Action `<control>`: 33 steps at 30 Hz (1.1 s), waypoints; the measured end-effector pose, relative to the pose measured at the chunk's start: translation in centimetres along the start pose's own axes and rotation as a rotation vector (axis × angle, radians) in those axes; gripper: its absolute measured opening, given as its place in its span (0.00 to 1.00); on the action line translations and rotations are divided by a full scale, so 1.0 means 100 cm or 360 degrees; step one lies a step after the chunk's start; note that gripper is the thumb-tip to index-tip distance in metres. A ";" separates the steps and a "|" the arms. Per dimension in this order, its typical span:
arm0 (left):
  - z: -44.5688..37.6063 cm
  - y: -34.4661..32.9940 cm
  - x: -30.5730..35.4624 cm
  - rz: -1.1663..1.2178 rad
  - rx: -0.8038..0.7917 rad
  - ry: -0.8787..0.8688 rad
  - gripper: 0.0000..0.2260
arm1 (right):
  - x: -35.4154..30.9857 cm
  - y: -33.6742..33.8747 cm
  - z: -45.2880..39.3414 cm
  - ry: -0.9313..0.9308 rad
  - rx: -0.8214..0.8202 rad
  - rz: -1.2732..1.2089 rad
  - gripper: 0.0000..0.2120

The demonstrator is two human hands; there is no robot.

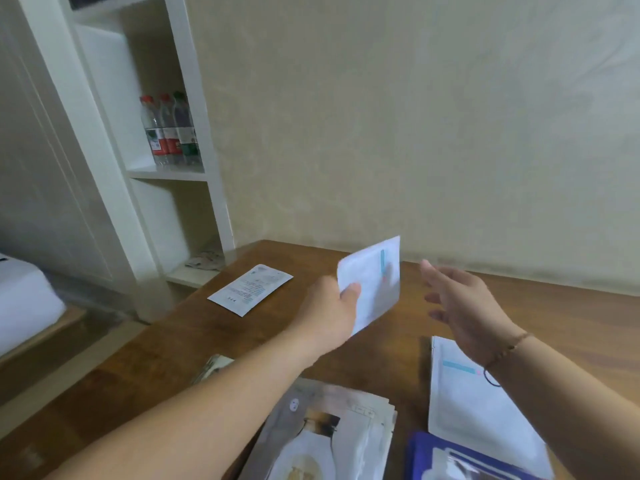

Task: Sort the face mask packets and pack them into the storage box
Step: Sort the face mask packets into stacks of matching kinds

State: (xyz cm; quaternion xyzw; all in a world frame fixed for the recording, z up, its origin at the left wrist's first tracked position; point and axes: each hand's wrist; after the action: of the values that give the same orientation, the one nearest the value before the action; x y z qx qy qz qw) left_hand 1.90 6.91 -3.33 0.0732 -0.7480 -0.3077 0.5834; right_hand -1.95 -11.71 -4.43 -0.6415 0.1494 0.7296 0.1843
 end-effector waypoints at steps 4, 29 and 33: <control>0.017 -0.005 0.024 0.1520 -0.0453 0.0408 0.09 | -0.007 0.029 0.017 0.0021 -0.0273 -0.0108 0.08; 0.018 -0.075 0.032 -0.0897 -0.0820 -0.0055 0.15 | 0.018 0.112 -0.012 0.0233 -0.0336 0.1822 0.03; 0.015 -0.071 0.025 -0.0875 -0.0869 -0.0016 0.16 | 0.025 0.113 -0.011 0.0248 -0.0384 0.1862 0.12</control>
State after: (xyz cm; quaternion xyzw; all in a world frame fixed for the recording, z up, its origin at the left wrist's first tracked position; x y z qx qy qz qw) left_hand -2.06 0.59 -5.32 0.1115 -0.5940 -0.6407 0.4736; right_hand -6.46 -22.01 -7.26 -0.5209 0.4066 0.6725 -0.3333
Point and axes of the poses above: each hand's wrist, its own z-axis away from the middle knuckle, its own y-axis out of the back of the hand, x = y × z, and after that the axes turned 3 degrees about -y, right-handed
